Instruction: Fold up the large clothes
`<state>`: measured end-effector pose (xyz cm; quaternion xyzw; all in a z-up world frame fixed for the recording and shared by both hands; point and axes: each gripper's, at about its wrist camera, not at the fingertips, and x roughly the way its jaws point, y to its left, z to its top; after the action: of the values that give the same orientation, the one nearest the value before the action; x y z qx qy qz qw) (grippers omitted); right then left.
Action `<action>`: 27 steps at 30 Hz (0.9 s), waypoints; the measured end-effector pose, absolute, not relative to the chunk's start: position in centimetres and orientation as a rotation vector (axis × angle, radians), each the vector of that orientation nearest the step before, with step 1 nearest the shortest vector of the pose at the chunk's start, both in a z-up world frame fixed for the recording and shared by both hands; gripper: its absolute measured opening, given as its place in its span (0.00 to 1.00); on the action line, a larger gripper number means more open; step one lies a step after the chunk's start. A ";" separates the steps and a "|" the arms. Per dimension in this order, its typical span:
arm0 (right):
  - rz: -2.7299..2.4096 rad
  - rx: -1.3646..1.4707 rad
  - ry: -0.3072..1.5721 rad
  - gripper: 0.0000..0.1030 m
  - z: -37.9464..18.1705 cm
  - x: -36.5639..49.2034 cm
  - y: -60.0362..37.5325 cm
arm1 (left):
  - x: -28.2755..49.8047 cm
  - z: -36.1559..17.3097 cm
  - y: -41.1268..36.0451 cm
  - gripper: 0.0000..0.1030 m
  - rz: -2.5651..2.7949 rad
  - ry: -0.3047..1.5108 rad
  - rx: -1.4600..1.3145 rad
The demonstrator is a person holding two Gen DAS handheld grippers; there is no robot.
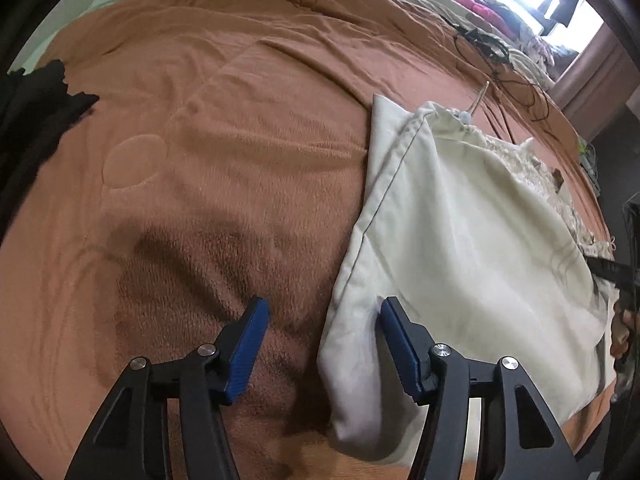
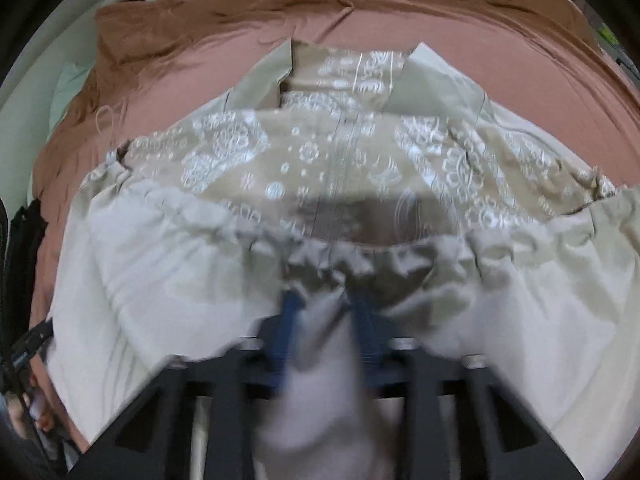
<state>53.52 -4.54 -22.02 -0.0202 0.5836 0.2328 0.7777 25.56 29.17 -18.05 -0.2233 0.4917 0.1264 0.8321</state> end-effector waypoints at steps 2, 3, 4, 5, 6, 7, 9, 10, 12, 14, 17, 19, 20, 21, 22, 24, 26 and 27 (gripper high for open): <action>0.508 -0.012 1.238 0.03 -21.5 54.1 -5.0 | 25.4 -18.0 29.2 0.59 0.265 1.038 -0.479; 0.505 -0.015 1.202 0.03 -20.8 54.2 -5.1 | 25.4 -17.9 29.2 0.59 0.265 1.038 -0.483; 0.505 -0.022 1.177 0.02 -20.3 54.3 -5.0 | 25.3 -17.9 29.2 0.59 0.266 1.038 -0.487; 0.508 -0.024 1.157 0.02 -19.7 54.4 -5.0 | 25.1 -17.8 29.3 0.59 0.267 1.036 -0.490; 0.509 -0.025 1.141 0.02 -19.1 54.5 -4.9 | 24.9 -17.7 29.5 0.59 0.268 1.035 -0.494; 0.509 -0.028 1.127 0.02 -18.6 54.7 -4.7 | 24.7 -17.6 29.7 0.59 0.270 1.032 -0.501; 0.501 -0.034 1.104 0.02 -17.9 55.1 -4.4 | 24.4 -17.5 30.0 0.59 0.276 1.025 -0.522; 0.497 -0.035 1.099 0.02 -17.8 55.3 -4.4 | 24.2 -17.4 30.2 0.59 0.278 1.026 -0.539; 0.491 -0.035 1.102 0.02 -18.1 55.6 -4.1 | 23.8 -17.4 30.6 0.59 0.274 1.026 -0.580; 0.479 -0.040 1.114 0.02 -18.8 56.1 -3.6 | 23.3 -17.3 30.7 0.59 0.263 1.023 -0.611; 0.458 -0.048 1.146 0.02 -20.9 56.5 -3.3 | 22.0 -17.3 31.0 0.59 0.245 1.023 -0.658; 0.449 -0.054 1.159 0.02 -22.2 56.4 -3.2 | 21.2 -17.1 31.2 0.61 0.240 1.019 -0.688; 0.445 -0.062 1.150 0.02 -22.4 56.3 -3.1 | 20.9 -17.1 31.3 0.64 0.244 1.017 -0.699; 0.436 -0.077 1.139 0.02 -22.3 56.1 -2.9 | 20.4 -17.0 31.4 0.66 0.248 1.009 -0.718; 0.427 -0.082 1.140 0.02 -22.3 56.1 -2.8 | 20.0 -17.0 31.5 0.68 0.245 1.002 -0.732; 0.415 -0.076 1.152 0.03 -22.1 56.2 -2.5 | 19.7 -17.1 31.4 0.68 0.215 0.996 -0.776; 0.418 -0.063 1.169 0.04 -21.8 56.2 -2.4 | 19.5 -17.5 31.2 0.68 0.191 1.000 -0.815; 0.425 -0.051 1.181 0.07 -21.5 56.1 -2.5 | 19.5 -17.8 31.1 0.68 0.181 1.003 -0.834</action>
<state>56.09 -2.54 -21.48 -0.0239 0.5525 0.1988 0.8091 19.45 31.10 -17.76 -0.3875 0.4662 0.0839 0.7909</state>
